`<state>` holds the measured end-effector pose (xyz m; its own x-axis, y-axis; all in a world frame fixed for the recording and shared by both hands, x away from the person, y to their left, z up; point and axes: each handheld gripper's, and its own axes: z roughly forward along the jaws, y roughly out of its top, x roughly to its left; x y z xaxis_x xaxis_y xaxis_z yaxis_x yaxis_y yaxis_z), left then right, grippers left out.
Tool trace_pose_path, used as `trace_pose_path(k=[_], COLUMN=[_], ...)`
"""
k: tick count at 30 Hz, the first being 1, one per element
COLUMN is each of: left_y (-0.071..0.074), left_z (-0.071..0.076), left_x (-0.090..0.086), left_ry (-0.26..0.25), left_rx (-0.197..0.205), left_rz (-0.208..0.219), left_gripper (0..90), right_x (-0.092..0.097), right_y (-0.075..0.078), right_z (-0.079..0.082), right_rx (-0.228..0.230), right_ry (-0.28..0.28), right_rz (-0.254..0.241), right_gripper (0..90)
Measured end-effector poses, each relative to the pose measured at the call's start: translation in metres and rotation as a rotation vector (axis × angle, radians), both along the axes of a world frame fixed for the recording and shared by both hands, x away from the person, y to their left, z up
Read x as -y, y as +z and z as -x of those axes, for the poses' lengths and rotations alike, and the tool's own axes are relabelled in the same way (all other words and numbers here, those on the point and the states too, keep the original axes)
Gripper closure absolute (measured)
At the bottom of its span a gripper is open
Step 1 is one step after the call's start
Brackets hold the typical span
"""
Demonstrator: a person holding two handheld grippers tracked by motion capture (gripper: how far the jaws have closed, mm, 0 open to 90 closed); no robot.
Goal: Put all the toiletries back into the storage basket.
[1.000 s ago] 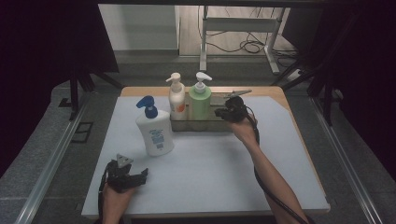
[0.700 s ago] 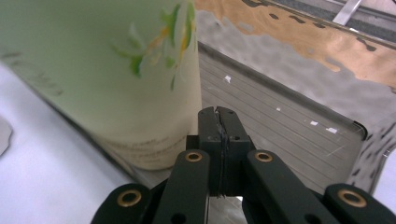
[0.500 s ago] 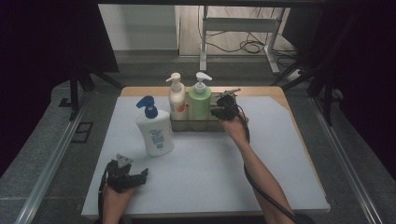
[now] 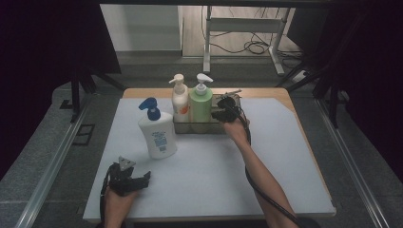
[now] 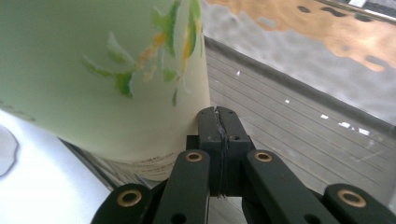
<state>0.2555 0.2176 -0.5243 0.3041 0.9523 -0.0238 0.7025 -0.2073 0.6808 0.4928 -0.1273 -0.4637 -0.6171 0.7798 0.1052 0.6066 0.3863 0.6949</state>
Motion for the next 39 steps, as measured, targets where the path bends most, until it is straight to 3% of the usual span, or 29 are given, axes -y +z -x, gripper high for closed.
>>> trace_pose_path(k=[17, 22, 39], left_y=[0.000, 0.000, 0.000], left_z=[0.000, 0.000, 0.000], left_x=[0.000, 0.000, 0.000], left_ry=[-0.001, 0.000, 0.000], left_rx=[-0.001, 0.000, 0.001], left_rz=[-0.002, 0.000, -0.002], left_gripper=[13.2, 13.2, 13.3], right_x=[-0.004, -0.002, 0.006], right_y=[0.003, 0.003, 0.014], right_z=[0.005, 0.007, 0.017], right_rx=[-0.003, -0.002, 0.051], right_ry=[0.006, 0.003, 0.053], right_rz=[0.008, 0.000, -0.004], right_gripper=[89.5, 85.4, 77.5])
